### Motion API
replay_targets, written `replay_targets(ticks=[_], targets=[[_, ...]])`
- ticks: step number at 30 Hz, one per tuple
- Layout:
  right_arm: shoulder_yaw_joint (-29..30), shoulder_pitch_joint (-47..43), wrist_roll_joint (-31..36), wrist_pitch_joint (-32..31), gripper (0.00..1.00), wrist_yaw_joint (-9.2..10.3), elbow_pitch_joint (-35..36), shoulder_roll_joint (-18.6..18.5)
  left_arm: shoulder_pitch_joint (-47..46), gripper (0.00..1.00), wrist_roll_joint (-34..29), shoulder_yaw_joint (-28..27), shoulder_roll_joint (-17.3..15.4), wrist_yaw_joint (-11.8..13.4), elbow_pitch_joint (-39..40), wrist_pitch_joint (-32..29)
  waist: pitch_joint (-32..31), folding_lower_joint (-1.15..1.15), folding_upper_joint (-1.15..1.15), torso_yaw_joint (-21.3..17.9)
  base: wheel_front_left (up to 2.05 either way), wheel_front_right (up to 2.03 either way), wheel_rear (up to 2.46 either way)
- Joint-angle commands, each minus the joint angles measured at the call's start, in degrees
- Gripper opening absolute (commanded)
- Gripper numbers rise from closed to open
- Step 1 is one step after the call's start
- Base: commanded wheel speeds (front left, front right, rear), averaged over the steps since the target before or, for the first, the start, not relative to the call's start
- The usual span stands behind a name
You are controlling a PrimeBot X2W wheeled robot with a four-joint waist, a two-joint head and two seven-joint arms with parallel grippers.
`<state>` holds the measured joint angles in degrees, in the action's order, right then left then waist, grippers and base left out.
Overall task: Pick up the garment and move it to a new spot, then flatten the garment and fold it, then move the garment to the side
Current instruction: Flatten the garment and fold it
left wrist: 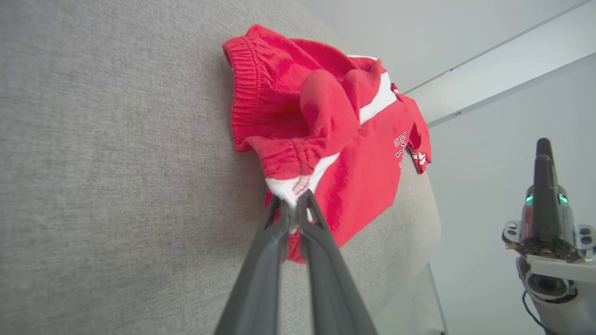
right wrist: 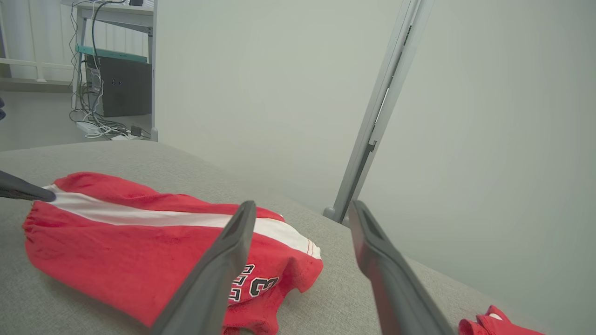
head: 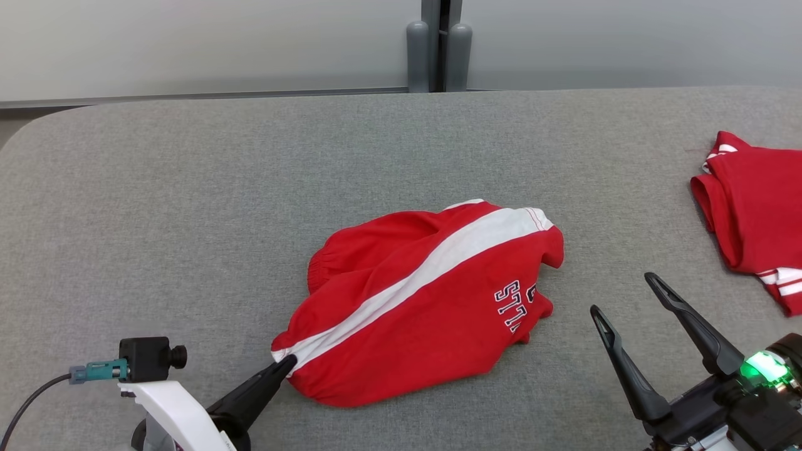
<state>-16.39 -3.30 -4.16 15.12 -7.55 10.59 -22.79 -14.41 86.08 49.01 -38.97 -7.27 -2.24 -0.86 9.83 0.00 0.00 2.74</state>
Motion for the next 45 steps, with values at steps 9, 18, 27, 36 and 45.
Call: replay_targets(ticks=[9, 18, 27, 36, 45], targets=[[-4.3, 6.2, -11.1, 0.0, 1.0, 0.13, -7.3, 0.8, -1.0, 0.0, -6.9, 0.1, -1.7, 0.2, -3.5, 4.1, 0.6, 0.0, 0.0, 0.8, 0.0, 0.0, 0.0], [-10.6, 21.1, -55.5, -18.7, 1.0, 0.08, -19.7, -4.2, -2.2, 0.0, -9.2, 0.8, -2.4, 1.1, -5.3, 3.5, 2.1, 0.0, 0.0, 0.8, 0.0, 0.0, 0.0], [-7.4, 32.0, -88.2, -52.0, 1.0, 0.08, -29.7, -8.3, -4.8, 0.0, -10.3, 1.4, -1.6, 0.8, -6.8, 2.1, 3.7, 0.0, 0.0, 2.8, 0.0, 0.0, 0.0], [-10.2, 38.4, -93.6, -60.6, 1.0, 0.08, -35.9, -5.0, -6.6, 0.0, -11.2, 2.0, -0.6, 0.3, -8.3, 1.6, 5.2, 0.0, 0.0, 4.6, 0.0, 0.0, 0.0], [-13.0, 39.9, -93.3, -62.4, 0.0, 0.08, -35.0, -4.9, -7.4, 0.0, -11.2, 2.5, 0.6, 0.0, -9.6, 1.9, 5.8, 0.0, 0.0, 4.8, 0.0, 0.0, 0.0]])
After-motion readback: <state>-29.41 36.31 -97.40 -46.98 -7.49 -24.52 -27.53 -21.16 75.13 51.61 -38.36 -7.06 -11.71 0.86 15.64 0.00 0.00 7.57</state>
